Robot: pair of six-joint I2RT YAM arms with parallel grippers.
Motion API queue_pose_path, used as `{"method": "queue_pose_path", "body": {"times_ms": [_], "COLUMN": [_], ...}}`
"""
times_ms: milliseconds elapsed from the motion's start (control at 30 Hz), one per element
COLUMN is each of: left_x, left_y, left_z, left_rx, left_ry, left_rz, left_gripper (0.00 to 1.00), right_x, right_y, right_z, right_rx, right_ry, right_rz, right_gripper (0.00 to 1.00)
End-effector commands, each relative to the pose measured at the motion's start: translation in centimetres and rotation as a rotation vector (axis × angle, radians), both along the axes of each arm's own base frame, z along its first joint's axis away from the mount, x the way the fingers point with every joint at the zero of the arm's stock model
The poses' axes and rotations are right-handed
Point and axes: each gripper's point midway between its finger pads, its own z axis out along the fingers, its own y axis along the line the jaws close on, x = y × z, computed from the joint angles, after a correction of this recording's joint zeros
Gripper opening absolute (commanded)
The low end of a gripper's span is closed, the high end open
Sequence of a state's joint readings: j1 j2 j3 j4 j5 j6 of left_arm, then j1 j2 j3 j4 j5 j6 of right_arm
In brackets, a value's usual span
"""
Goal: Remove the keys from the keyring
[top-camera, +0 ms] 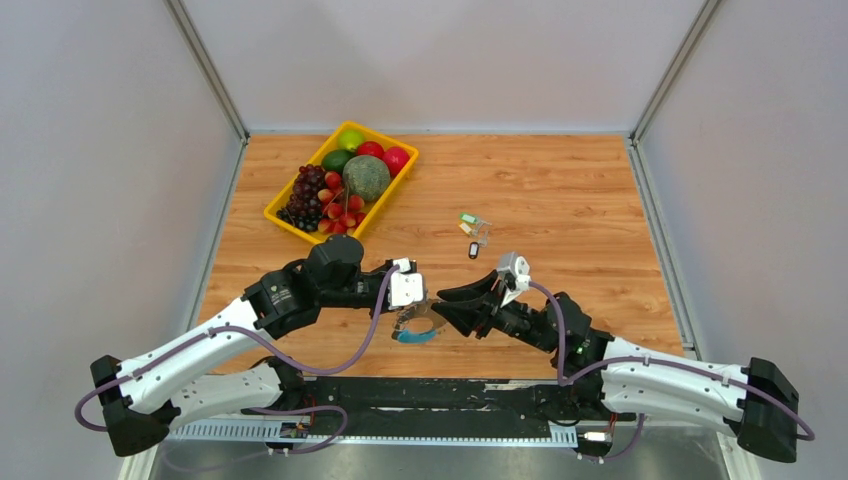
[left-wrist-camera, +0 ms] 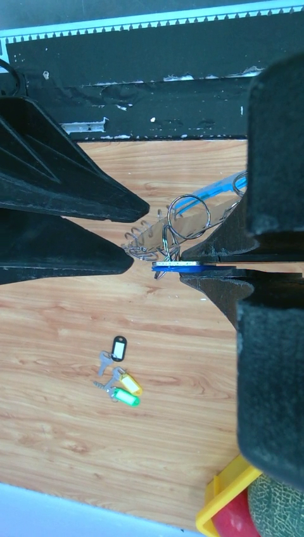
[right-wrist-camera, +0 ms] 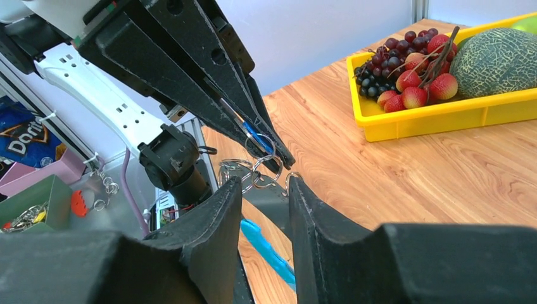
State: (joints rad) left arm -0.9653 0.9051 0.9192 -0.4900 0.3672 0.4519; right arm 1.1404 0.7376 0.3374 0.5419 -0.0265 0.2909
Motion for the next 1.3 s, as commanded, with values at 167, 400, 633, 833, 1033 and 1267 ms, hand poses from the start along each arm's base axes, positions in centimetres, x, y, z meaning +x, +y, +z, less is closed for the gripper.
{"method": "queue_pose_path", "body": {"times_ms": [167, 400, 633, 833, 1033, 1267], "left_x": [-0.1, -0.2, -0.2, -0.2, -0.2, -0.2], "left_y": [-0.7, -0.7, -0.7, -0.8, -0.8, -0.7], "left_z": [1.9, 1.8, 1.7, 1.6, 1.6, 1.7], "left_rx": [-0.058, -0.059, -0.054, -0.054, -0.055, -0.056], "left_ry": [-0.016, -0.014, -0.013, -0.010, -0.010, -0.011], "left_rz": [-0.020, -0.027, -0.024, -0.026, -0.027, -0.026], "left_gripper": [0.00, 0.00, 0.00, 0.00, 0.00, 0.00], "right_x": [0.1, -0.2, -0.2, -0.1, 0.2, -0.1], "right_y": [1.3, 1.9, 1.8, 2.1, 2.3, 1.8], "right_z": [1.4, 1.8, 2.3, 2.5, 2.3, 2.3], "right_rx": [0.045, 0.047, 0.060, 0.063, 0.056, 0.044], "right_ry": [-0.026, -0.036, -0.045, -0.044, -0.035, -0.053], "right_rz": [0.024, 0.050, 0.049, 0.048, 0.036, 0.037], "right_gripper": [0.37, 0.38, 0.38, 0.39, 0.38, 0.10]}}
